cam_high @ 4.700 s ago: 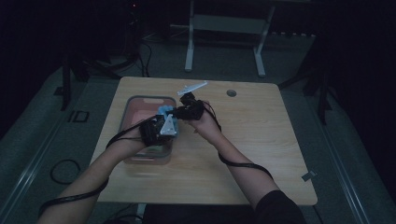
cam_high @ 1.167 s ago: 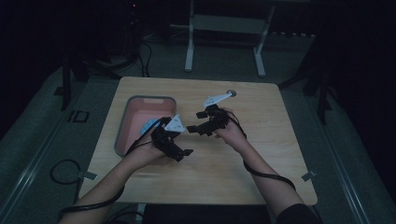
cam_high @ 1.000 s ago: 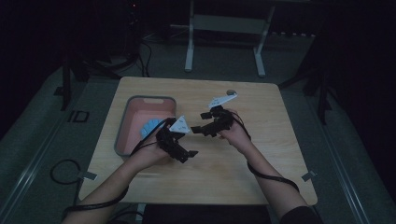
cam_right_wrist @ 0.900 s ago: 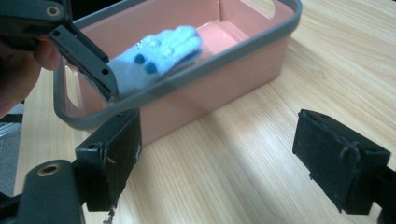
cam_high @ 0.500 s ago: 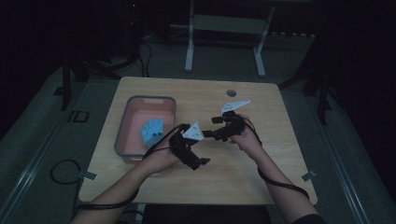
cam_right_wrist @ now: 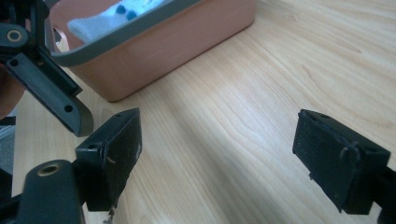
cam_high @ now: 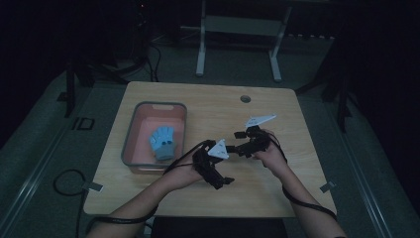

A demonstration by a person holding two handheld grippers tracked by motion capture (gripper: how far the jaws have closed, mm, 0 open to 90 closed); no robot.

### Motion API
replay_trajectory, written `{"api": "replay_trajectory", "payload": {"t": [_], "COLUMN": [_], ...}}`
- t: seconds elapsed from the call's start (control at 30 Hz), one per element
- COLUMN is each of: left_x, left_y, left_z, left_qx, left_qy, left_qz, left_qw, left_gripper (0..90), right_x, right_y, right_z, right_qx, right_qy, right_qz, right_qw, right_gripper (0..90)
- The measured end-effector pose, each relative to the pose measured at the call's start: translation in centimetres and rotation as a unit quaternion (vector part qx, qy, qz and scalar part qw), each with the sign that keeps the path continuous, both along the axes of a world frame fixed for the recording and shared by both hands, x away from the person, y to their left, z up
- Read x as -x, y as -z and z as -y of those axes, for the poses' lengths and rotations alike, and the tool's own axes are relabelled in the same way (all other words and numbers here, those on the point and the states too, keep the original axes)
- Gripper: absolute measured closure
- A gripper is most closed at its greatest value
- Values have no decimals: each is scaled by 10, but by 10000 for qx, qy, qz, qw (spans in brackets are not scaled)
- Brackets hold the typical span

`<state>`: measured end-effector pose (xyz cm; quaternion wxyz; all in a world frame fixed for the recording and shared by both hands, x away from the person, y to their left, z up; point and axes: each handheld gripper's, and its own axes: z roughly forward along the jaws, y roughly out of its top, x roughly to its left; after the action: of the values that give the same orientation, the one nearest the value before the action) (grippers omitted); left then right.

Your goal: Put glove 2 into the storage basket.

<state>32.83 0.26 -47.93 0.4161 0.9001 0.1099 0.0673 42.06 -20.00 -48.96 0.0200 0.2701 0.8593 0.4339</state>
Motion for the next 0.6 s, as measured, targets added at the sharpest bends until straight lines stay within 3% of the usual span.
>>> {"api": "replay_trajectory", "payload": {"t": [0.6], "left_x": [0], "left_y": [41], "left_z": [23], "left_qx": [-297], "left_qy": [144], "left_qz": [-151], "left_qw": [9993], "left_gripper": [19], "right_x": [11], "right_y": [38], "right_z": [32], "right_qx": [76], "right_qy": [215], "right_qz": [-281], "right_qw": [9993], "right_gripper": [157]}}
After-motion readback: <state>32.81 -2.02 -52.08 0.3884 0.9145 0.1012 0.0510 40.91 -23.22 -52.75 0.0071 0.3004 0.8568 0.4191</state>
